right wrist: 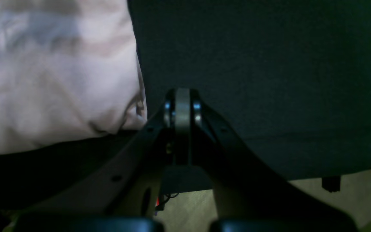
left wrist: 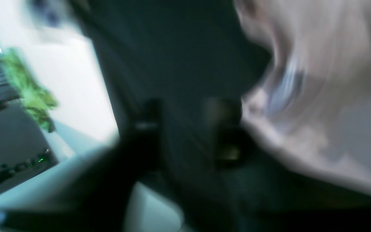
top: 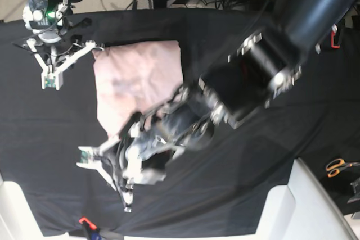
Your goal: Fold the T-shirt properly
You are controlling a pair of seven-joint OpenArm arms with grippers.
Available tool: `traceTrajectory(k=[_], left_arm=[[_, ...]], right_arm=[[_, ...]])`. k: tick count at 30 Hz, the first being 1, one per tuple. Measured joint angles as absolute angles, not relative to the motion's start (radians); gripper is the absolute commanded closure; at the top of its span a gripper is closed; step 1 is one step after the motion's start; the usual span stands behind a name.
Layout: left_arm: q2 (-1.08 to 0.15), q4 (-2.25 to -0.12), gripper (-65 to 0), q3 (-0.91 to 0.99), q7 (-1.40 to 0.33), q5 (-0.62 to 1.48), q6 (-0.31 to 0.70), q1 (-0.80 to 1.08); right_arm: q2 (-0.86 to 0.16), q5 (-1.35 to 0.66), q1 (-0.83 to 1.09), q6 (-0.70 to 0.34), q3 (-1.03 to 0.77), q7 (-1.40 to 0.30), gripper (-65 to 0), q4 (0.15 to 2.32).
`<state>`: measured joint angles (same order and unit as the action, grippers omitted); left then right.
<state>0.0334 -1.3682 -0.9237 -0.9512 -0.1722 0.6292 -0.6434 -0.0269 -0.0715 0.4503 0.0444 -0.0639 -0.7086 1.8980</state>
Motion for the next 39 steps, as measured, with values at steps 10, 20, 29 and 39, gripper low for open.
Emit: traceTrajectory(k=[10, 20, 29, 39], left_arm=[[-0.075, -1.685, 0.0, -0.733, -0.984, -0.176, 0.63, -0.179], [-0.122, -1.732, 0.0, -0.707, -0.884, -0.178, 0.519, 0.003], [-0.171, -1.707, 0.0, -0.696, -0.838, -0.179, 0.445, 0.07], [-0.163, -1.676, 0.0, -0.63, -0.763, -0.176, 0.445, 0.098]], right_arm=[[-0.074, -0.073, 0.447, 0.044, 0.17, -0.71, -0.2, 1.893], [-0.069, -0.07, 0.395, -0.134, 0.227, -0.701, 0.0, 1.775], [-0.067, -0.07, 0.375, -0.136, 0.227, -0.699, 0.0, 1.767], [-0.074, -0.068, 0.32, -0.138, 0.226, -0.698, 0.0, 1.7]])
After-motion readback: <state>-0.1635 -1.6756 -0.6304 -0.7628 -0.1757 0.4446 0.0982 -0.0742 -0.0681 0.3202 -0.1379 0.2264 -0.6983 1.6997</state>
